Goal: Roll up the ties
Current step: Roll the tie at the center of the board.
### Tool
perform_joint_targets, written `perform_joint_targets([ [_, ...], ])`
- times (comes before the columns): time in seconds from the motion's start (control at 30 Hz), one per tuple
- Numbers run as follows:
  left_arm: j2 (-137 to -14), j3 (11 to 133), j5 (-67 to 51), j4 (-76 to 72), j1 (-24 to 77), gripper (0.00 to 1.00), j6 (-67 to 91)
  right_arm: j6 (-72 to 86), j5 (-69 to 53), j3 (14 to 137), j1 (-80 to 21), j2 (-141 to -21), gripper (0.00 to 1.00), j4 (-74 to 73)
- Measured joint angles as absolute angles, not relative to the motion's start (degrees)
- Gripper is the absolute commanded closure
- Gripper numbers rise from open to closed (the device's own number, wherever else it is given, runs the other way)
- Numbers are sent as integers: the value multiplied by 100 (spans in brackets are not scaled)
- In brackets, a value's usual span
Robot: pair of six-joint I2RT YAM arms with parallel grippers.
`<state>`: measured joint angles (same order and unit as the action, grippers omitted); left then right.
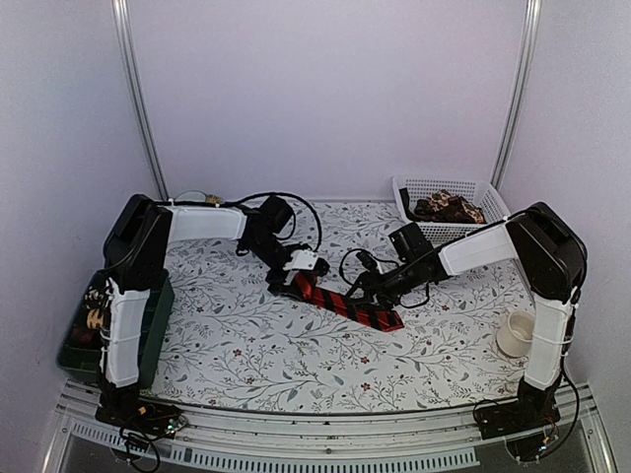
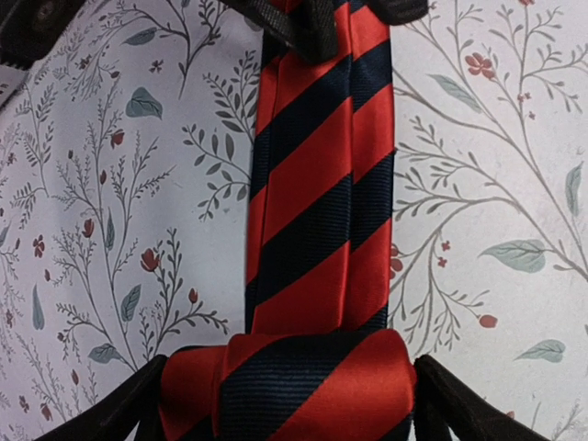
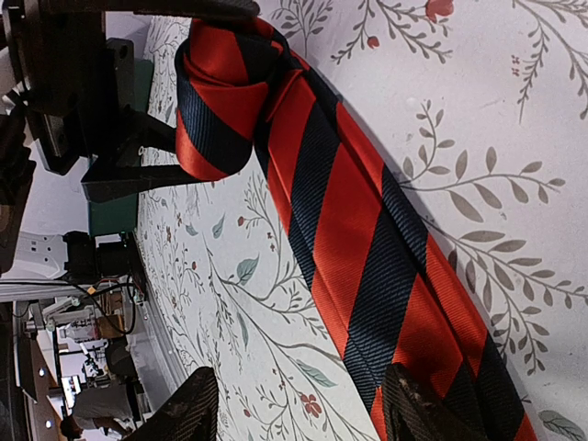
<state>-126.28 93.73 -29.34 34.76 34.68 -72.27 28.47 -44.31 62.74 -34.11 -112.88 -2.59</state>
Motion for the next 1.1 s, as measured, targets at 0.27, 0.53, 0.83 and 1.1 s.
perform_joint_targets([
  [0.27,-12733,9522,-2956,3627,3489,27,-7190,2851,-4434,6274,-3409,-11288,40,-257],
  [0.53,-12733,9583,-2961,3708,3489,53,-7161,2869,-4464,6274,-3409,-11288,41,-257],
  [0.83,-12766,9631,-2943,3752,3494,0,-7094,2888,-4484,6274,-3411,-11288,41,-257],
  [1.1,-13113,10125,-2906,4086,3503,2,-7050,2888,-4523,6340,-3409,-11288,41,-257],
])
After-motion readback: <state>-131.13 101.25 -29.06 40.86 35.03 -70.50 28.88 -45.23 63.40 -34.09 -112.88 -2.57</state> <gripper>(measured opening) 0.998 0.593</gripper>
